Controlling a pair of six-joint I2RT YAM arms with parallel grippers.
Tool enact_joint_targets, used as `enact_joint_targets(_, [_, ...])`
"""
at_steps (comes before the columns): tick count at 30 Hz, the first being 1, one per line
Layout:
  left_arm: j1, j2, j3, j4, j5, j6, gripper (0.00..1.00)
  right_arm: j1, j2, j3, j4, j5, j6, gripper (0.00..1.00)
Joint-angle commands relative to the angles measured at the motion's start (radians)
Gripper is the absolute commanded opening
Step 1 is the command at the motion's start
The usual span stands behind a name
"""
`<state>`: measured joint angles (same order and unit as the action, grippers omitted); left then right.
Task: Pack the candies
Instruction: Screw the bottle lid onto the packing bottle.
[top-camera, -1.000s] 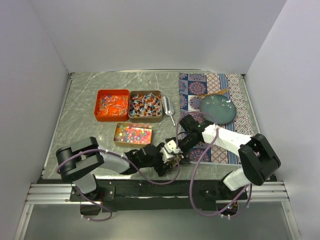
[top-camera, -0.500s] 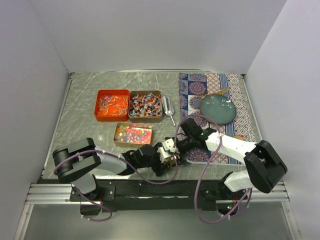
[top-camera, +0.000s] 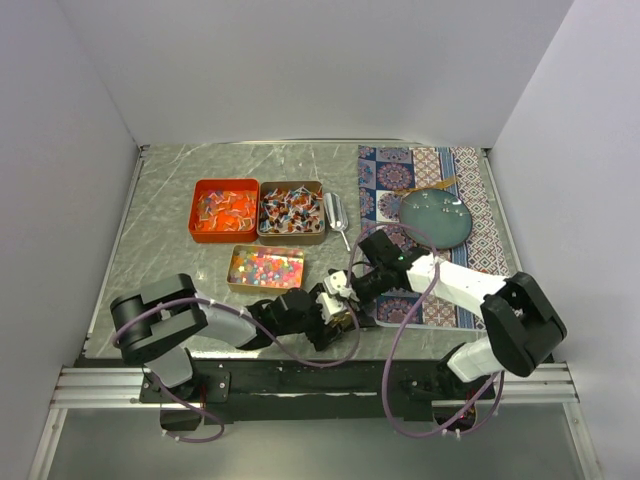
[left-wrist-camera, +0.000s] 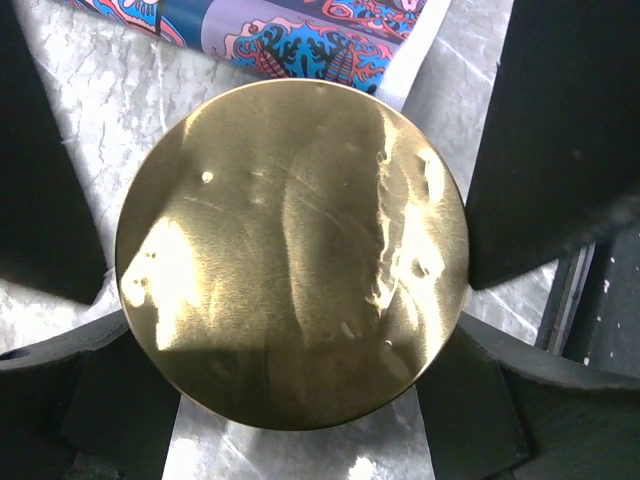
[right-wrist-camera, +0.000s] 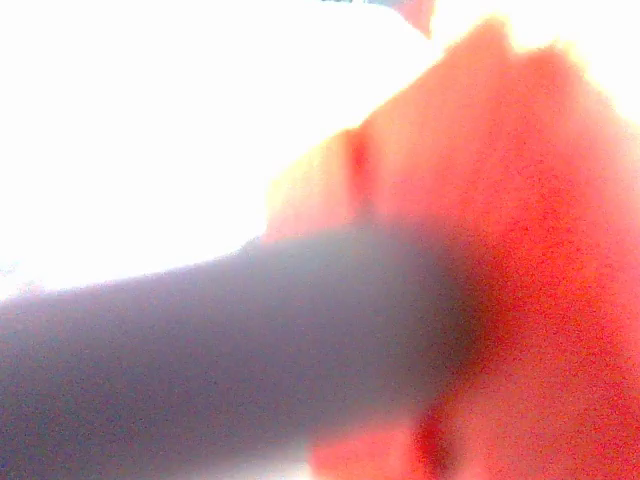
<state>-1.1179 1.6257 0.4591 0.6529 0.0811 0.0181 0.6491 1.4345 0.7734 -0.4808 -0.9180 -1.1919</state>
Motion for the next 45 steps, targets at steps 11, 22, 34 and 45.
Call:
enact_joint_targets(11, [0.007, 0.088, 0.033, -0.246, -0.004, -0.007, 0.01, 0.005, 0.144, 0.285, -0.430, 0.065, -0.388, 1.00])
enact_joint_targets(22, [-0.013, 0.114, 0.059, -0.272, 0.060, 0.052, 0.01, -0.215, 0.253, 0.521, -0.843, 0.027, -0.705, 1.00])
enact_joint_targets(34, [-0.010, -0.037, 0.003, -0.259, 0.157, 0.046, 0.97, -0.347, 0.205, 0.595, -0.791, 0.064, -0.549, 1.00])
enact_joint_targets(45, [0.026, -0.148, 0.072, -0.398, 0.147, -0.012, 0.97, -0.373, 0.096, 0.541, -0.642, 0.068, -0.289, 1.00])
